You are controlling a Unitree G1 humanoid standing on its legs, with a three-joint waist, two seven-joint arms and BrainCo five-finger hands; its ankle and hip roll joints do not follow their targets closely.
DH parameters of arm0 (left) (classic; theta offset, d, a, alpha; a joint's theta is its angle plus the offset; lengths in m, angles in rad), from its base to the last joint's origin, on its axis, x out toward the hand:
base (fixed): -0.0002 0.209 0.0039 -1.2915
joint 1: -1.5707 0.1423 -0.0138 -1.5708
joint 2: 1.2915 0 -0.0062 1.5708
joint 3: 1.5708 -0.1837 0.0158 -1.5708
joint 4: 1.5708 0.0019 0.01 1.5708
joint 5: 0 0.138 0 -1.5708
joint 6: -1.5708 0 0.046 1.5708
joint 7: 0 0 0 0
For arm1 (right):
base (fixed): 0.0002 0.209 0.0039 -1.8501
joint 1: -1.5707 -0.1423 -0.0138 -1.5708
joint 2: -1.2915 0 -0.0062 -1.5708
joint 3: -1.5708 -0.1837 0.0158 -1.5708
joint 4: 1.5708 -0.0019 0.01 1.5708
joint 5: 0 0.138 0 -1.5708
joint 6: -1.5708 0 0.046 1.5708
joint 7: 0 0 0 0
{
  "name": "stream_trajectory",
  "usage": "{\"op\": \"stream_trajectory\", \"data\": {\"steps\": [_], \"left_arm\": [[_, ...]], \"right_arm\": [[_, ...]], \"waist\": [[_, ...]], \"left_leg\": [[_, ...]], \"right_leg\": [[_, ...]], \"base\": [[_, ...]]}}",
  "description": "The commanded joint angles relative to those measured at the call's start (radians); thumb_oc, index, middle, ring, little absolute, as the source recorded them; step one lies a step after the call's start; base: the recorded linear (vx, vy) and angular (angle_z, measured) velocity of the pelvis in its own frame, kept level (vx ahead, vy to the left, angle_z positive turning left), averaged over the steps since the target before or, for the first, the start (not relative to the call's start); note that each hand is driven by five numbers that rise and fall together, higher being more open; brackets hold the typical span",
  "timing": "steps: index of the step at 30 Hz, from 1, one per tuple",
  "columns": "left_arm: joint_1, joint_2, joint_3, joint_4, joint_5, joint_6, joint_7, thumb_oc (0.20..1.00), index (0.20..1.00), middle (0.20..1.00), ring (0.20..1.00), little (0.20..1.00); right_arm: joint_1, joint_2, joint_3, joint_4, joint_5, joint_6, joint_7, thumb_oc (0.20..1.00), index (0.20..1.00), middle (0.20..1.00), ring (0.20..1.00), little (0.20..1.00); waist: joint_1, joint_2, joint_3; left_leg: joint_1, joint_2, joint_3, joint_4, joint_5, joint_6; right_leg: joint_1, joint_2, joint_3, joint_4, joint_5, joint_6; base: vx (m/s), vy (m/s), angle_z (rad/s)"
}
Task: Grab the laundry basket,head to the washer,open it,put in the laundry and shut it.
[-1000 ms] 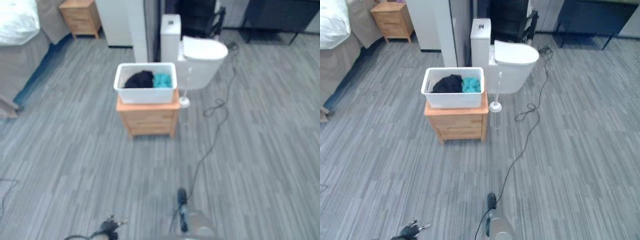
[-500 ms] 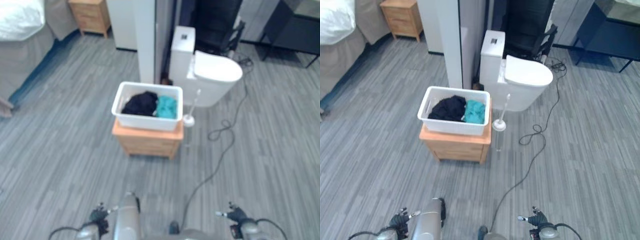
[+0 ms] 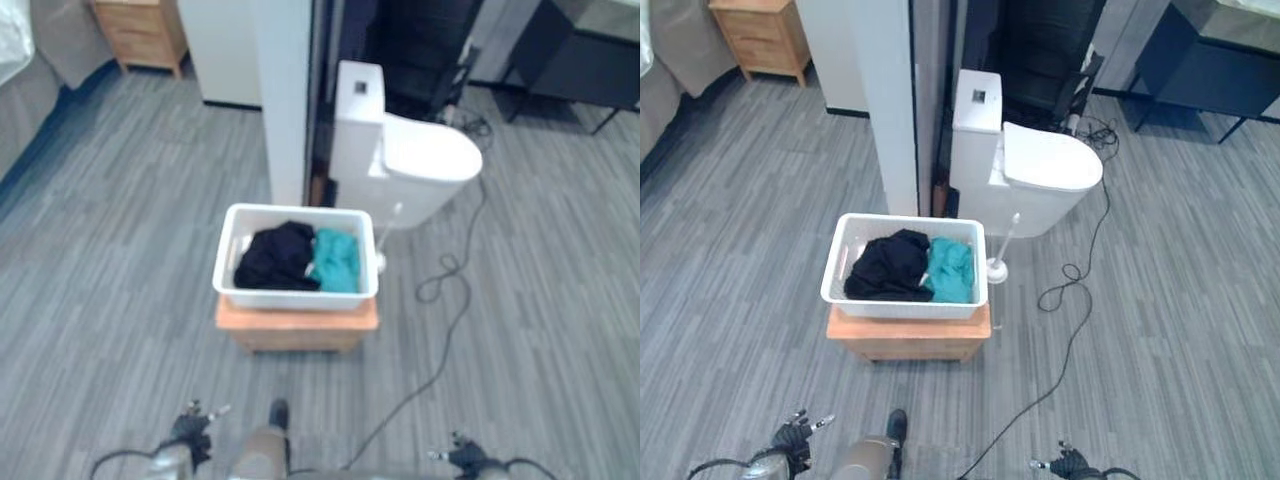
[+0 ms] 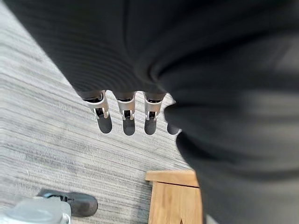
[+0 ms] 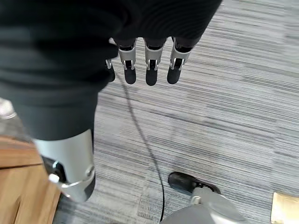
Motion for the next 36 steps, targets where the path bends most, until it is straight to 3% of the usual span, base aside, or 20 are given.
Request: {"op": "stream_trajectory", "data": {"steps": [1,4,6,8,9,16,20,23,27,32,36], "left_arm": [[-0.004,0.036,-0.036,-0.066,0.003,-0.03,0.009,1.0,1.0,1.0,1.0,1.0],[-0.004,0.049,-0.031,-0.099,0.0,-0.039,0.016,1.0,1.0,1.0,1.0,1.0],[-0.009,0.051,-0.023,-0.108,-0.014,-0.043,0.021,1.0,1.0,1.0,1.0,1.0],[-0.014,0.053,-0.026,-0.112,-0.007,-0.047,0.022,1.0,1.0,1.0,1.0,1.0],[-0.01,0.041,-0.021,-0.113,0.0,-0.051,0.025,1.0,1.0,1.0,1.0,1.0],[0.021,0.022,-0.022,-0.133,-0.022,-0.048,0.022,1.0,1.0,1.0,1.0,1.0],[0.064,0.033,0.042,-0.155,-0.05,-0.049,0.043,1.0,1.0,1.0,1.0,1.0],[0.261,0.051,0.236,-0.452,-0.122,-0.046,0.062,1.0,1.0,1.0,1.0,1.0],[0.364,0.065,0.379,-0.621,-0.101,-0.017,0.09,1.0,1.0,1.0,1.0,1.0],[0.36,0.145,0.487,-0.827,-0.12,0.028,0.142,1.0,1.0,1.0,1.0,1.0],[0.276,0.288,0.457,-0.919,-0.121,0.059,0.126,1.0,1.0,1.0,1.0,1.0]], "right_arm": [[0.037,-0.042,-0.005,-0.045,-0.012,0.011,-0.013,1.0,1.0,1.0,1.0,1.0],[0.032,-0.041,-0.019,-0.015,-0.01,0.02,-0.025,1.0,1.0,1.0,1.0,1.0],[0.036,-0.036,-0.029,0.018,-0.007,0.03,-0.02,1.0,1.0,1.0,1.0,1.0],[0.058,-0.023,-0.032,0.04,-0.014,0.039,-0.016,1.0,1.0,1.0,1.0,1.0],[0.067,-0.018,-0.032,0.051,-0.022,0.039,-0.015,1.0,1.0,1.0,1.0,1.0],[0.077,-0.018,-0.039,0.001,-0.003,0.022,-0.03,1.0,1.0,1.0,1.0,1.0],[0.107,-0.037,-0.132,-0.068,0.104,-0.002,-0.043,1.0,1.0,1.0,1.0,1.0],[0.234,-0.075,-0.379,-0.3,0.275,-0.022,-0.05,1.0,1.0,1.0,1.0,1.0],[0.364,-0.102,-0.515,-0.653,0.232,0.013,-0.065,1.0,1.0,1.0,1.0,1.0],[0.372,-0.164,-0.565,-0.926,0.181,0.08,-0.074,1.0,1.0,1.0,1.0,1.0],[0.298,-0.238,-0.522,-1.041,0.137,0.103,-0.076,1.0,1.0,1.0,1.0,1.0]], "waist": [[0.021,0.006,-0.036],[0.025,0.031,-0.038],[0.011,0.041,-0.031],[0.011,0.019,-0.031],[0.017,0.003,-0.044],[0.008,-0.011,-0.059],[-0.005,-0.017,-0.071],[-0.015,-0.012,-0.096],[-0.023,-0.002,-0.112],[-0.026,0.014,-0.106],[-0.023,0.027,-0.079]], "left_leg": [[-0.095,0.02,-0.063,0.0,0.094,-0.007],[-0.026,0.019,-0.067,-0.037,0.056,-0.011],[-0.005,0.03,-0.08,-0.045,0.05,-0.023],[0.006,0.005,-0.091,-0.04,0.032,-0.029],[-0.004,-0.004,-0.085,-0.044,0.029,-0.037],[-0.016,0.021,-0.116,-0.094,0.051,-0.058],[0.016,0.036,-0.109,-0.137,0.06,-0.068],[0.059,0.046,-0.101,-0.175,0.058,-0.07],[0.083,0.048,-0.09,-0.195,0.049,-0.068],[0.079,0.049,-0.081,-0.196,0.045,-0.068],[0.045,0.051,-0.089,-0.192,0.054,-0.069]], "right_leg": [[-0.186,-0.02,-0.009,0.284,0.137,0.068],[-0.224,-0.119,-0.163,0.112,0.088,0.04],[-0.235,-0.169,-0.197,0.028,0.113,0.037],[-0.189,-0.178,-0.191,-0.052,0.109,0.037],[-0.156,-0.19,-0.232,-0.117,0.133,0.051],[-0.14,-0.156,-0.252,-0.16,0.123,0.045],[-0.121,-0.14,-0.238,-0.181,0.115,0.045],[-0.094,-0.134,-0.234,-0.209,0.113,0.05],[-0.08,-0.133,-0.222,-0.234,0.115,0.052],[-0.091,-0.132,-0.211,-0.238,0.117,0.05],[-0.125,-0.131,-0.209,-0.236,0.123,0.047]], "base": [[0.06,0.107,-0.11],[0.2,0.039,0.04],[0.2,-0.075,-0.18],[0.16,-0.079,0.51],[0.14,-0.104,0.84],[0.07,-0.089,0.28],[0.08,-0.042,-0.07],[0.12,0.001,-0.22],[0.06,0.017,-0.15],[-0.01,0.033,-0.07],[-0.09,0.018,-0.01]]}}
